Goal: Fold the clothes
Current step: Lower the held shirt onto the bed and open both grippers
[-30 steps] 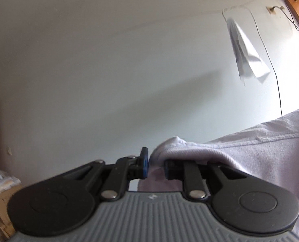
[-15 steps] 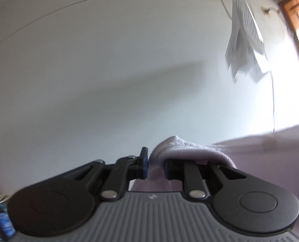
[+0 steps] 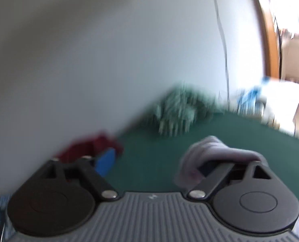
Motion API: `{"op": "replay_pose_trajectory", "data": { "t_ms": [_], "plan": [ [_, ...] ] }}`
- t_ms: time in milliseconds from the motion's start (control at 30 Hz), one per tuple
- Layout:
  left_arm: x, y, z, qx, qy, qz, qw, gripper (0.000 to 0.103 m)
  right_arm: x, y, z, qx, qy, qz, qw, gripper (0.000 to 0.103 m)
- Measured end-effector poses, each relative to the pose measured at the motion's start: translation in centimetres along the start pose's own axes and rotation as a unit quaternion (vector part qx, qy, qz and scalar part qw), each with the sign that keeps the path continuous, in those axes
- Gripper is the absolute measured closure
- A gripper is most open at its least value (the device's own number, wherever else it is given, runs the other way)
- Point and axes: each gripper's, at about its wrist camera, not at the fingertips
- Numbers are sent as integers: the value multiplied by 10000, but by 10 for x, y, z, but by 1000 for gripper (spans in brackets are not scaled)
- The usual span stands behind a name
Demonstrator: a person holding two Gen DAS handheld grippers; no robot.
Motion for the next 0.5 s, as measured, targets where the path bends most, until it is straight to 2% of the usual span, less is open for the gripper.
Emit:
{"op": "replay_pose_trajectory", "data": {
  "t_ms": [33, 67, 133, 200, 267, 300, 333, 367, 433, 500],
  "plan": [
    [-21, -3, 5, 103, -27, 327, 9994, 20, -7, -1, -7, -77, -87, 202, 9997, 64],
    [-43, -6, 9, 205, -54, 653, 9976, 20, -14, -3, -13, -154, -174, 403, 9989, 59],
    [-86, -13, 19, 409, -107, 1303, 9906, 19, -24, -8, -29, -240, -270, 710, 9968, 57],
    [-105, -29, 24, 558, -276, 1582, 9854, 15, -14, -26, -56, 196, 265, 496, 9982, 54],
    [-121, -52, 23, 687, -441, 1679, 9824, 11, -1, -45, -85, 710, 979, 105, 9926, 43],
    [-117, -60, 21, 770, -442, 1680, 9818, 8, 8, -50, -97, 801, 1331, -218, 9876, 38],
    [-117, -67, 20, 920, -419, 1700, 9802, 7, 17, -51, -107, 760, 1602, -504, 9829, 28],
    [-118, -75, 20, 1032, -443, 1726, 9786, 7, 28, -47, -114, 584, 1752, -690, 9804, 27],
    [-121, -88, 24, 1177, -589, 1762, 9755, 7, 52, -23, -108, 28, 1349, -737, 9881, 28],
    [-118, -102, 32, 1065, -1036, 1691, 9743, 7, 66, 9, -92, -112, 763, -598, 9952, 28]
  ]
}}
Point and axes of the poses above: each gripper's, at about its wrist camera, not at the fingertips, and y roughly the way its jaws point, z to its left, x to its top, and after that the axes turned 10 degrees about -z, right-handed
